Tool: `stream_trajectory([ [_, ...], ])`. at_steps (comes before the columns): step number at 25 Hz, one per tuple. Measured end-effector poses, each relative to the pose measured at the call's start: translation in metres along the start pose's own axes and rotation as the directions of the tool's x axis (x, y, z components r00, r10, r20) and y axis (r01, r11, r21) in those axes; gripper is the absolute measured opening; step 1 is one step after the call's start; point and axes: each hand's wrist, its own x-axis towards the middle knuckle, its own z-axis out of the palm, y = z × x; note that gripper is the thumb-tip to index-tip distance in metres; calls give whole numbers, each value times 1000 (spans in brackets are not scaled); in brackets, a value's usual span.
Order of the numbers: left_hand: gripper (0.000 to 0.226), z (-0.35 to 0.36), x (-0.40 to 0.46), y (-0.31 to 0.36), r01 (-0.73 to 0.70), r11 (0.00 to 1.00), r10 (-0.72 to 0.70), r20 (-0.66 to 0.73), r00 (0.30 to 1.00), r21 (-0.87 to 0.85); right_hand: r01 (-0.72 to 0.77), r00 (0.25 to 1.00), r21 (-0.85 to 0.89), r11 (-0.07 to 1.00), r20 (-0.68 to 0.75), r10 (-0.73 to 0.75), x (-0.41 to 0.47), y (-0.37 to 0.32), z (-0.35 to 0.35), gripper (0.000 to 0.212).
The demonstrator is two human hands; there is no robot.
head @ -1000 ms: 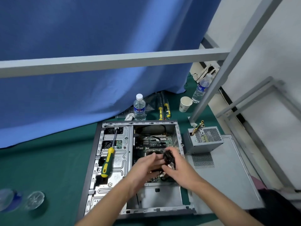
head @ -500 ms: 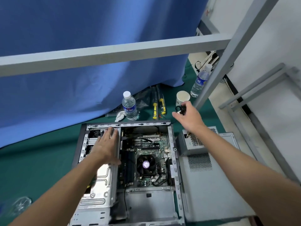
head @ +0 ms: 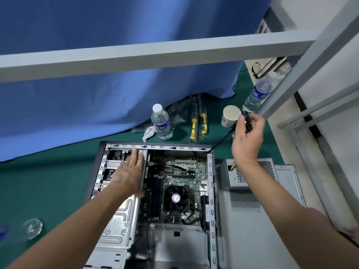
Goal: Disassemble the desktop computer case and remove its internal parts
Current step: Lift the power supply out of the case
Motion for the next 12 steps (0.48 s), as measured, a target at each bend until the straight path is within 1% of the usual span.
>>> stream_trajectory([
  [1, 143, 0, -1, 0, 0, 1000, 0, 2, 1000, 2, 7, 1000, 34, 999, 8, -7, -5, -1, -3, 17],
  [2, 143, 0, -1, 0, 1, 1000, -1, 2, 1000, -1, 13, 998, 45, 999, 58, -15, -11, -1, -6, 15],
  [3, 143, 0, -2, -1, 0, 1000, 0, -3, 1000, -3, 14, 987, 26, 1000, 162, -18, -18, -1, -7, 11],
  [4, 143, 0, -3, -2, -3, 1000, 3, -7, 1000, -11, 2, 954, -19, 1000, 300, 4, -26, -2, -7, 7],
  [5, 143, 0, -4, -2, -6, 1000, 6, -4, 1000, -23, -20, 905, -65, 998, 423, 45, -33, -2, -5, 5],
  [6, 143, 0, -6, -2, -3, 999, 3, -4, 1000, -31, -59, 871, -79, 995, 483, 90, -39, -3, -1, 4],
  [7, 143, -1, -6, -2, 0, 999, -1, -9, 1000, -32, -122, 866, -53, 991, 482, 132, -41, -6, 4, 3],
  [8, 143, -2, -6, -2, 2, 1000, -3, -11, 1000, -26, -186, 879, -7, 983, 446, 170, -39, -11, 9, 3],
  [9, 142, -3, -6, -1, 2, 1000, -2, -7, 1000, -21, -220, 900, 35, 975, 394, 188, -34, -17, 13, 5],
  [10, 142, -3, -6, 0, 3, 1000, -3, 2, 1000, -15, -211, 926, 66, 975, 333, 177, -26, -23, 14, 8],
  [11, 141, -4, -6, 1, 5, 1000, -5, 6, 1000, -11, -159, 955, 77, 984, 263, 134, -17, -29, 12, 10],
  [12, 141, -4, -6, 2, 8, 1000, -8, 6, 1000, -12, -74, 980, 53, 996, 187, 62, -6, -31, 8, 12],
])
